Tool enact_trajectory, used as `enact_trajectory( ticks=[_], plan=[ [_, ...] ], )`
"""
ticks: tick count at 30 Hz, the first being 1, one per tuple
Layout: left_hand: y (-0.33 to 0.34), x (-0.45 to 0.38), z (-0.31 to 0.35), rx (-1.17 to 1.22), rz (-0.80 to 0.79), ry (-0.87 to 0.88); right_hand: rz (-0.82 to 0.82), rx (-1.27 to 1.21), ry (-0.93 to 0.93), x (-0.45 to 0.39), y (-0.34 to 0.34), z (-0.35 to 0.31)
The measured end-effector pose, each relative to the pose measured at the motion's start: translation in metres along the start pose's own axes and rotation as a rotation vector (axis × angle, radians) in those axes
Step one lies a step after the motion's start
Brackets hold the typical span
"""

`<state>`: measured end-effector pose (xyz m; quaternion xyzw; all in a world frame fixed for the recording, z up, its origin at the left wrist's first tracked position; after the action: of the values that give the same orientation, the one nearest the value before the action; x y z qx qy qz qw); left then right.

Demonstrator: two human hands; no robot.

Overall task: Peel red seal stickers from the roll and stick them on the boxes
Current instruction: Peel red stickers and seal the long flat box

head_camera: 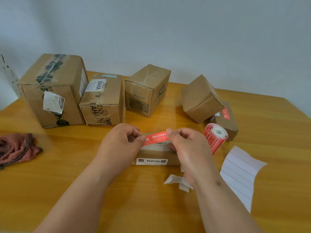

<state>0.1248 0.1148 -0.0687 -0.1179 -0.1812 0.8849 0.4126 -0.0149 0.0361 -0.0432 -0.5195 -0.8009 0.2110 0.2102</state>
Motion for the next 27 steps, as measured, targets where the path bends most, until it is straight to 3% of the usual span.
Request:
enact_trajectory(
  ticks=[3,8,11,27],
  plan=[
    [-0.002,-0.005,0.001,-0.024,-0.007,-0.001,0.020,0.104,-0.040,-0.002,0.000,0.000],
    [-0.003,-0.014,0.001,-0.165,-0.026,0.033,0.139,0.534,-0.241,-0.011,0.006,0.001],
    [0.000,-0.016,0.001,-0.237,-0.016,0.060,0.199,0.662,-0.332,-0.013,0.010,0.002],
    [0.009,-0.014,0.007,-0.350,0.064,0.113,0.215,0.777,-0.444,-0.016,0.018,0.005]
  ],
)
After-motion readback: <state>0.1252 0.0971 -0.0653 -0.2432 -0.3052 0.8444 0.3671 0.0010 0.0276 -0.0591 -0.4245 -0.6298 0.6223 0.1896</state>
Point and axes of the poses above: each hand's wrist, its own x-axis away from the middle knuckle, its own y-axis out of the palm, z = x × y, the point moved 1 cm from there along -x, towards the middle knuckle, and after that the axes turned 11 degrees about x, right-handed, at the moved point
